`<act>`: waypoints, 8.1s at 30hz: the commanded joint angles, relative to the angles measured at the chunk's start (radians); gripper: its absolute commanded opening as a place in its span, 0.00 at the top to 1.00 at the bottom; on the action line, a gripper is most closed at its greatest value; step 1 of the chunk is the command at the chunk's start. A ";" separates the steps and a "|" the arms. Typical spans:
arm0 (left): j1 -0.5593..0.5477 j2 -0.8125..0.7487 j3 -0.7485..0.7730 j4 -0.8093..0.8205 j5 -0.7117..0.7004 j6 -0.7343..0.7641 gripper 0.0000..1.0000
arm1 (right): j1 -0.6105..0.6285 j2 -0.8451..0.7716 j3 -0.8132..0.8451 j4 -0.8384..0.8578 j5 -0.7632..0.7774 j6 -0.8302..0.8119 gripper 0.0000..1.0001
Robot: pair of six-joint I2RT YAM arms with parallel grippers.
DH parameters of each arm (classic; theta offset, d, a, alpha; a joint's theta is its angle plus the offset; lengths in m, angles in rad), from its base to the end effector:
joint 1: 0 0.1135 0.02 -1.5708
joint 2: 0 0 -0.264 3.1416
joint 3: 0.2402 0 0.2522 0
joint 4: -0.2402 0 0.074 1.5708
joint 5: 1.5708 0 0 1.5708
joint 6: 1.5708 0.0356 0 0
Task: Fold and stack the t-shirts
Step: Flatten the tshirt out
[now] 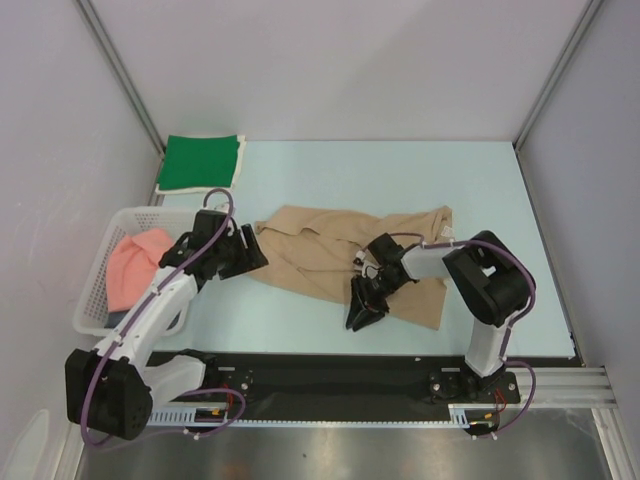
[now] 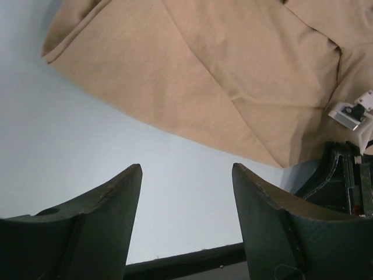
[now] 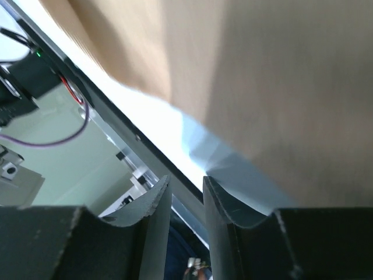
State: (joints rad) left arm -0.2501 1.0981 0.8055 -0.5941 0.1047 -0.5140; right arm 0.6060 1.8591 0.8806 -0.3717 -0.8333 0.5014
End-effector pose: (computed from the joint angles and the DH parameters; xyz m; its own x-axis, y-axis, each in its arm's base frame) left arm 0.2130 -0.0583 0.2506 -0.8063 -0.2987 -0.5105 -0.0991 0.9191 -0.3812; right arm 0.2341 0.1943 0.1013 -0.9514 -0.2660 0.1553 -0.0671 0.6709 0.7385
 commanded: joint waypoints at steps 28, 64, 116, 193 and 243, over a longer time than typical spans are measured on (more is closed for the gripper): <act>0.000 0.812 0.646 -0.142 -0.296 0.043 0.55 | -0.492 -0.587 -0.015 -0.363 0.286 -0.061 0.44; -0.029 0.776 0.569 -0.122 -0.364 0.006 0.66 | -0.595 -0.554 -0.071 -0.424 0.304 -0.126 0.44; -0.107 0.329 0.351 -0.053 -0.352 0.131 1.00 | -0.502 -0.485 -0.296 -0.342 0.761 0.281 0.83; -0.021 1.012 0.829 0.722 -0.189 0.488 1.00 | -0.650 -0.109 0.455 0.705 0.844 -0.222 1.00; 0.045 0.893 0.807 -0.018 -0.246 0.241 1.00 | -0.746 -0.644 0.182 -0.466 0.770 0.037 1.00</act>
State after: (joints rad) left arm -0.2127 1.9968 1.5806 -0.6033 -0.0788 -0.3172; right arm -0.1390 1.2293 1.0660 -0.8566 -0.0448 0.5606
